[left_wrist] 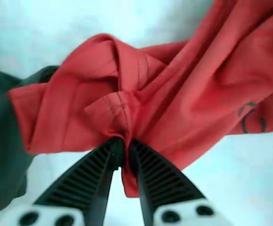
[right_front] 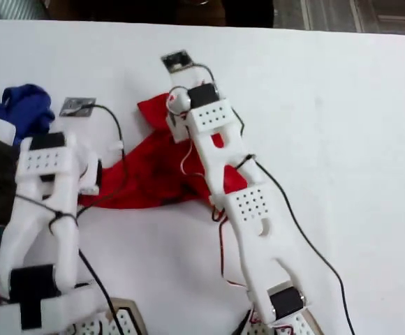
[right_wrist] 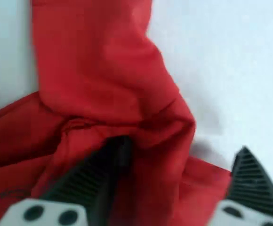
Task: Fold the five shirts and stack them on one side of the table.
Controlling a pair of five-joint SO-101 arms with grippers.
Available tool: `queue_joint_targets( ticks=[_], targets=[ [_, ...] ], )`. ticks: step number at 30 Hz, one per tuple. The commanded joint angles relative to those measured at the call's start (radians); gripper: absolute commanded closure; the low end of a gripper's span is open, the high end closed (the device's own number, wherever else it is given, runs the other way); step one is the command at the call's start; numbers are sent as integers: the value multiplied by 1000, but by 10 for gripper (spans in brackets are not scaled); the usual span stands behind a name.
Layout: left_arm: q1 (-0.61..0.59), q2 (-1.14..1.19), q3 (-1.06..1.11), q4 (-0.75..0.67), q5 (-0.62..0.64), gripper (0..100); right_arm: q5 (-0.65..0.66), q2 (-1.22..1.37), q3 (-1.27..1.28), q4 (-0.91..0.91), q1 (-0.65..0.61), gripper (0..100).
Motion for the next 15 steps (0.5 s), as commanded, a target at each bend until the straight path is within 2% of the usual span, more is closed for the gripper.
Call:
queue_joint_targets(
  ticks=[1,4,6,12,15],
  targets=[
    [-20,-69,2,-11,-89,976,38,12,-37,-8,44,812],
    [-26,-69,1,-11,-123,976,68,-38,-38,-7,102,997],
    [-26,-69,2,-18,-121,976,51,-104,-38,24,148,956],
    [-21,-75,-7,-46,-121,976,60,-363,-28,133,274,979],
    [-20,-75,-58,-38,-120,976,109,-463,11,134,338,979]
  ],
)
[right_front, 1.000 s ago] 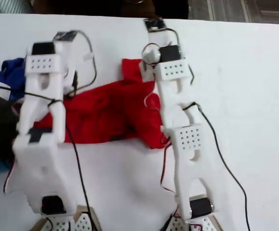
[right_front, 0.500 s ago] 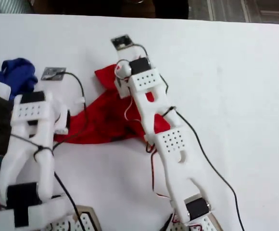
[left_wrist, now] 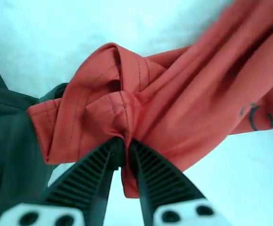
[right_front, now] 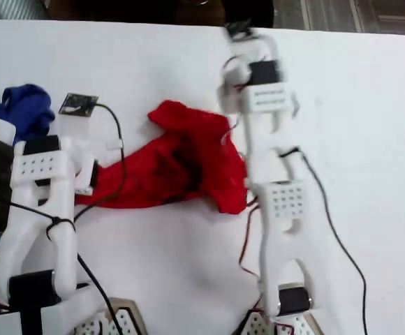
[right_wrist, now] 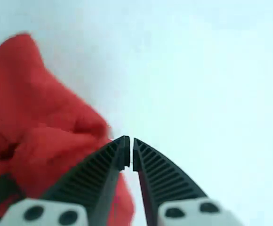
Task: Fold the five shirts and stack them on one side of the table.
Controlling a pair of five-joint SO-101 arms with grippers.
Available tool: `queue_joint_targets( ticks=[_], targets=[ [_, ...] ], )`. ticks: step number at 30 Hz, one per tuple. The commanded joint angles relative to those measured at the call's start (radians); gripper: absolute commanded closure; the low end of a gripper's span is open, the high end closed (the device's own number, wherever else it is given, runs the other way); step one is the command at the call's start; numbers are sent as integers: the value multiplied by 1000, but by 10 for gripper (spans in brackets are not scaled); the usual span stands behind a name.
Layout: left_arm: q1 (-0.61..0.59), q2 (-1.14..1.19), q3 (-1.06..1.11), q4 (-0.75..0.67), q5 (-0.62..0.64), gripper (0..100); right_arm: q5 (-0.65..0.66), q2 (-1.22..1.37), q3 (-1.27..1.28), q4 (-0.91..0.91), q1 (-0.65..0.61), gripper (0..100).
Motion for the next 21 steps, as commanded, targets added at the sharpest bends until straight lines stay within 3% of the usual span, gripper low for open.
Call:
queue_joint_targets(
  ticks=[1,4,8,11,15,17,21],
  targets=[
    [-8,-52,-81,-3,-8,976,49,-197,46,25,79,979],
    [-9,-52,-142,49,-8,976,58,-320,230,27,140,979],
    [-3,-52,-193,133,-8,976,106,-555,661,24,162,978],
    [-12,-48,-188,143,-8,976,164,-740,965,-39,51,978],
    [-43,-48,-174,137,-8,976,203,-892,1240,-263,-151,973],
    [-48,-46,-168,137,-8,976,203,-892,1339,-377,-219,921],
    [-48,-44,-165,137,-8,976,170,-828,1465,-512,-289,723]
  ],
)
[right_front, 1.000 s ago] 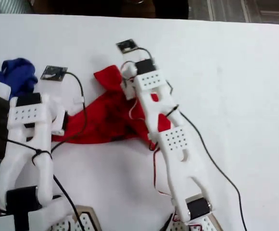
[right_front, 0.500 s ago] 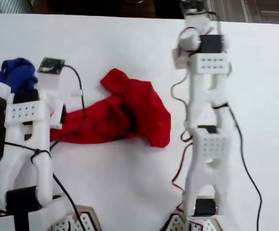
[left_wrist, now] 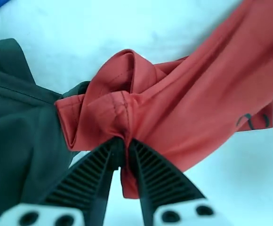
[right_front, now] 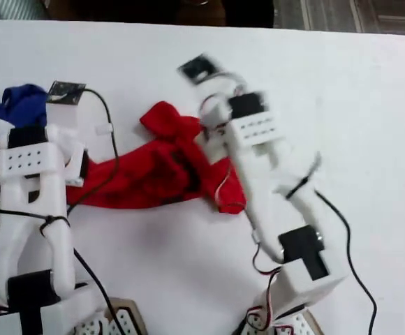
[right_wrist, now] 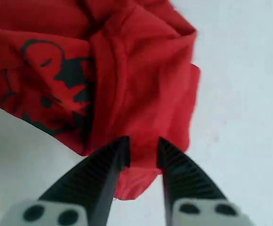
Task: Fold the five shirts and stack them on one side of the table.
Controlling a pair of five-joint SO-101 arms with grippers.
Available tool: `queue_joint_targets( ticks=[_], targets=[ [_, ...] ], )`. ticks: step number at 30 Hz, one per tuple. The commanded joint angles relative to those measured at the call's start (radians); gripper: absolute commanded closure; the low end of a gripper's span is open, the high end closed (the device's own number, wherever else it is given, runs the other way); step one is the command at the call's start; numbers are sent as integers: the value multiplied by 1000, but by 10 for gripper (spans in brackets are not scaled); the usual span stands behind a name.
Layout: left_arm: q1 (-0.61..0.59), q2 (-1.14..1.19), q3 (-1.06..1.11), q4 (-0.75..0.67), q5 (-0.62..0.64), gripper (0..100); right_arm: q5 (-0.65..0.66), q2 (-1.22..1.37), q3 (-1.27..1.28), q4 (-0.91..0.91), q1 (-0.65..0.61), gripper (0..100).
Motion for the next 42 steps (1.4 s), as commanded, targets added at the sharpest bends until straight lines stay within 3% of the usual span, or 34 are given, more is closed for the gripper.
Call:
queue_joint_targets(
  ticks=[1,3,12,14,16,17,23,30,36,42],
  targets=[
    [-8,-44,-16,3,-8,976,-32,15,60,-94,-50,685],
    [-8,-44,-16,3,-8,976,-41,62,57,-99,-58,654],
    [-8,-43,-16,-25,-8,976,-37,214,48,-97,-56,682],
    [-8,-43,-16,-25,-8,976,-37,222,48,-97,-47,750],
    [-8,-43,-16,-25,-8,976,-37,205,41,-101,-19,896],
    [-8,-43,-16,-25,-8,976,-41,186,29,-99,2,978],
    [-8,-44,-16,-21,-8,976,-26,-71,26,-84,185,978],
    [46,-52,-53,26,-9,976,198,-355,51,85,352,978],
    [161,-52,-84,146,-14,976,284,-495,310,139,479,978],
    [173,-43,-27,124,-37,976,336,-621,704,-36,578,973]
  ],
)
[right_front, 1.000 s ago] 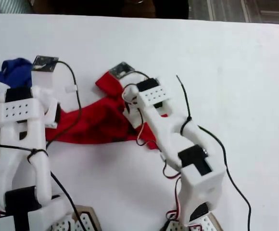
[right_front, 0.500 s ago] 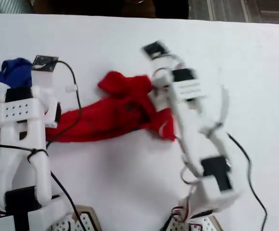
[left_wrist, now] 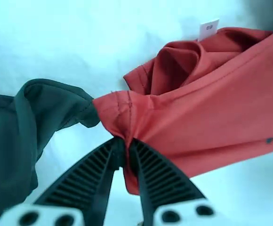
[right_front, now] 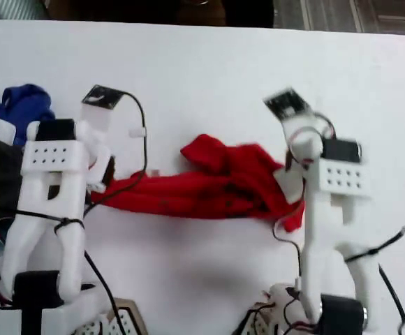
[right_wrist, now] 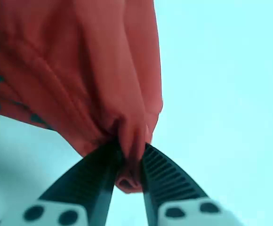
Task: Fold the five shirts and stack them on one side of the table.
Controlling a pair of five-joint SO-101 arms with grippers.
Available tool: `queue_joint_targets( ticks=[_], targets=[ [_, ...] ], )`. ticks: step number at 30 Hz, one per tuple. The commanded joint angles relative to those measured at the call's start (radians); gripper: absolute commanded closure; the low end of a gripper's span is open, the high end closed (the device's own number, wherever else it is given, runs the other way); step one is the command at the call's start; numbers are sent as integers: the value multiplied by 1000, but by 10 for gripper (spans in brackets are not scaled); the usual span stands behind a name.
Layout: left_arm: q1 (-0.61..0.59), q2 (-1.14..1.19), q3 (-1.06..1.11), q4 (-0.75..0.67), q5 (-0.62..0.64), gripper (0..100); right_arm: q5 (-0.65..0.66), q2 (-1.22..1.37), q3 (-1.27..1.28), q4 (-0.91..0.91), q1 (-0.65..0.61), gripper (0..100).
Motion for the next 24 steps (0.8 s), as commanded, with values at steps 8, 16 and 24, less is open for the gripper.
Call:
queue_joint_targets(
  ticks=[8,16,24],
  targets=[
    [-3,-43,228,-226,-109,976,-83,-305,15,54,62,690],
    [-26,-46,285,-310,-100,976,-420,30,-364,50,-377,822],
    [-192,-44,259,-339,60,976,-540,707,-844,58,-599,758]
  ],
)
